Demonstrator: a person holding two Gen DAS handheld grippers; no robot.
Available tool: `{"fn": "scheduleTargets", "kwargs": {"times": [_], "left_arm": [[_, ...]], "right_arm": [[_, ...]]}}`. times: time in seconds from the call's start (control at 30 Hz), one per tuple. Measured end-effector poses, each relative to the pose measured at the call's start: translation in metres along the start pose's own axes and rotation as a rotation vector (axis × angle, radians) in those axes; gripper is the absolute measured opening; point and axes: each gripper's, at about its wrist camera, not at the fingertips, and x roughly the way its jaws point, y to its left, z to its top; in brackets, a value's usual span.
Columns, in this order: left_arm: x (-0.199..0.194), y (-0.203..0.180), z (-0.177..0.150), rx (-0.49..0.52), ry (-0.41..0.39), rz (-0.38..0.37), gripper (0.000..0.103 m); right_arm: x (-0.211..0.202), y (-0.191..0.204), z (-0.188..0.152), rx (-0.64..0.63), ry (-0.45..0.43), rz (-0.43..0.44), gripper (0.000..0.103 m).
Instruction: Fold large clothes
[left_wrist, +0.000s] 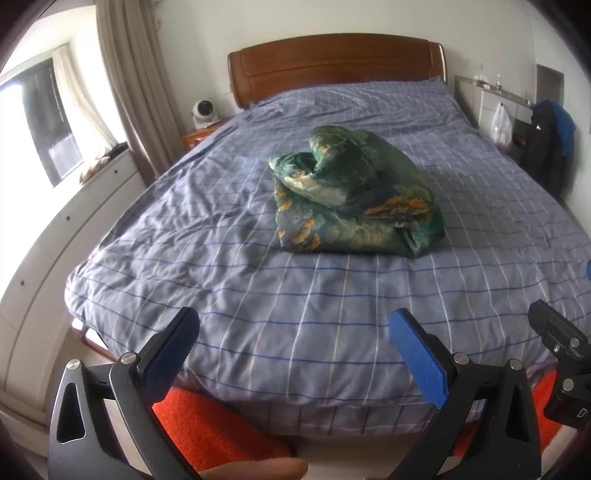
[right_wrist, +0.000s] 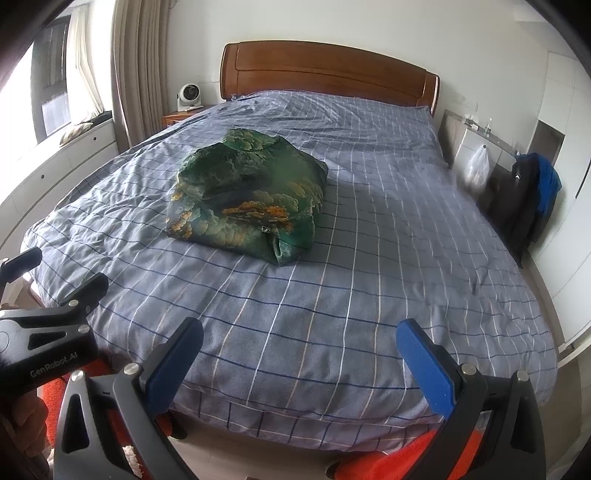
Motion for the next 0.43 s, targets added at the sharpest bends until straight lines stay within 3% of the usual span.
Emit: {"fn": "scheduleTargets", "kwargs": {"times": [0.43], "left_arm": [[-0.0087,-0.0079,0.0007,0.017,-0.026,-0.007,0.103]], "right_arm": [[-0.002,-0.0029,-0.0004,0.009,0.0,0.003,0.103]]}}
